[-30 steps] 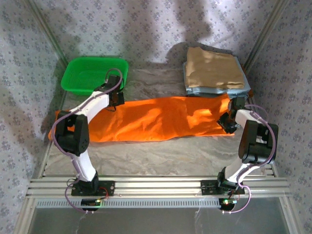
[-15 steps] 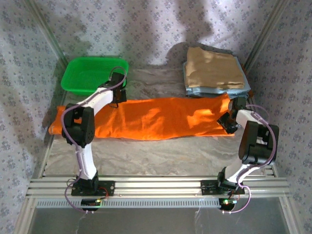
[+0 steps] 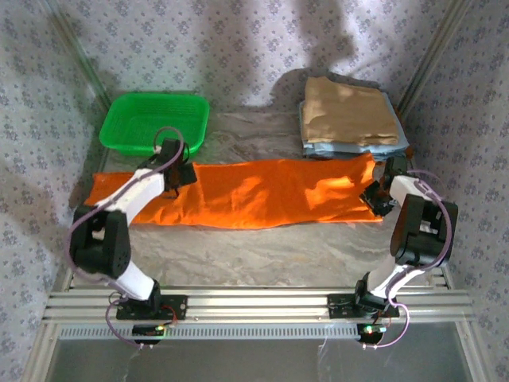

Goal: Fold and stack the trousers

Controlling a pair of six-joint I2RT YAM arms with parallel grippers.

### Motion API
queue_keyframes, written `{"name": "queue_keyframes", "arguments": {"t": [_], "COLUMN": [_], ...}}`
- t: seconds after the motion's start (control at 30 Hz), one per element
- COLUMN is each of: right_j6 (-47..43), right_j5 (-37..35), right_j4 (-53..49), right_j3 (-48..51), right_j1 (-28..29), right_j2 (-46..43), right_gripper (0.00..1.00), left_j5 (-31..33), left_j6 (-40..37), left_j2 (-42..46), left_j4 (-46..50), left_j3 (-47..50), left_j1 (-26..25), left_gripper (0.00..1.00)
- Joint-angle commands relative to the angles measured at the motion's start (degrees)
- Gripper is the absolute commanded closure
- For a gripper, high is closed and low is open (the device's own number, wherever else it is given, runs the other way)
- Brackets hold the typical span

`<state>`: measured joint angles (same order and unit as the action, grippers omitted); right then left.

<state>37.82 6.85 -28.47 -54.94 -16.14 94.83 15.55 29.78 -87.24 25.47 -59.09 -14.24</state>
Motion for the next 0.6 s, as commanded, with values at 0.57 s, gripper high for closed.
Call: {"name": "queue_keyframes", "arguments": {"t": [0.57], "right_j6": [-1.3], "right_j5": [-2.2], "right_j4": [-8.5], "right_j3": [-2.4], "right_j1": [-1.0], "right_j2": [-9.6], "right_gripper": [0.96], "left_j5": [-0.9], "left_j6": [7.7], "left_j2": [20.8], "left_j4": [2.4], "left_j3": [18.0], "left_j1": [1.0], "left_gripper": [0.16]}}
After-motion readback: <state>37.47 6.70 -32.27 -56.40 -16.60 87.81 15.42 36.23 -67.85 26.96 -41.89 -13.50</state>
